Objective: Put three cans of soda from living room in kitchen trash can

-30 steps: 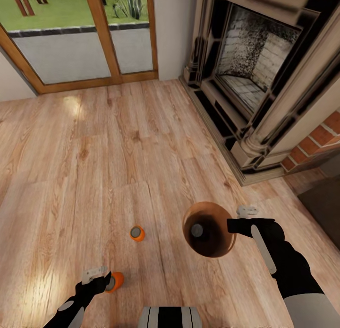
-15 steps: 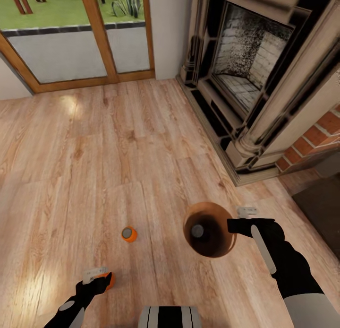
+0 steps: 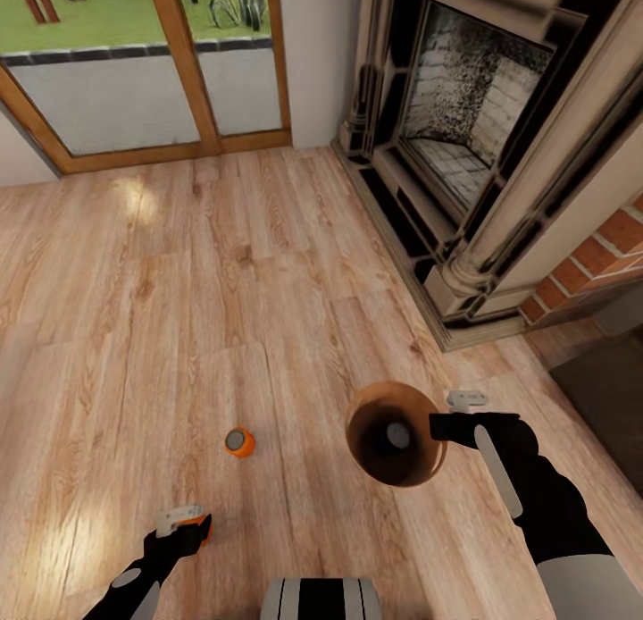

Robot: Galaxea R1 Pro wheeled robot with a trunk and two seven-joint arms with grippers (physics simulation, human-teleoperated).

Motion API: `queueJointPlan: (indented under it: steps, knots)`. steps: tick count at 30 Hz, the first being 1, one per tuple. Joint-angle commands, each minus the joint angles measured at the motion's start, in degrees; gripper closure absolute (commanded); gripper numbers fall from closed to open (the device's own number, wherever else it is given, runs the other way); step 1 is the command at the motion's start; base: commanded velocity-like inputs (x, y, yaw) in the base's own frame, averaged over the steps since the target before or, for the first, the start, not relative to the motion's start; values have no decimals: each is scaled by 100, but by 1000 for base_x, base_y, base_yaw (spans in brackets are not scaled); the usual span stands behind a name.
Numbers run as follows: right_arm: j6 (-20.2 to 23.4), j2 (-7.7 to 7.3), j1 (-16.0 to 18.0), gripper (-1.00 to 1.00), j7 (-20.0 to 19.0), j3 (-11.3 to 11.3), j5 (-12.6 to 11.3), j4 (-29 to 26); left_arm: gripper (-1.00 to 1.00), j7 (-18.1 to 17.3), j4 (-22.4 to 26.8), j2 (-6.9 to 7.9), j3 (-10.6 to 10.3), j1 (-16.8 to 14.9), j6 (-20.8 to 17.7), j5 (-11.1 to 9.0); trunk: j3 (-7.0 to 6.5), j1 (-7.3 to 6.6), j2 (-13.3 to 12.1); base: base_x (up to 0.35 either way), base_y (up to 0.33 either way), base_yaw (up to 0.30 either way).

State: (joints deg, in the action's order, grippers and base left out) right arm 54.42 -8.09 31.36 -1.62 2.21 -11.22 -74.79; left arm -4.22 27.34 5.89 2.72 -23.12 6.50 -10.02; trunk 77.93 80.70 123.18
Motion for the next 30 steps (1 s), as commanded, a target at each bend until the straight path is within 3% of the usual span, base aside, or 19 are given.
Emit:
queueJointPlan:
  steps: [1, 12, 30]
  knots:
    - [-1, 1, 2, 100, -31, -1, -117, -1, -100, 0, 0, 0, 0, 0, 0, 0, 8, 0, 0, 0, -2, 0]
    - [-3, 1, 2, 100, -31, -1, -117, -1, -100, 0, 0, 1, 0, 0, 1, 0, 93, 0, 0, 0, 0, 0]
    - [-8, 1, 2, 100, -31, 8, -117, -1, -100, 0, 263, 17, 17, 0, -6, 0, 98, 0, 0, 22, 11, 0]
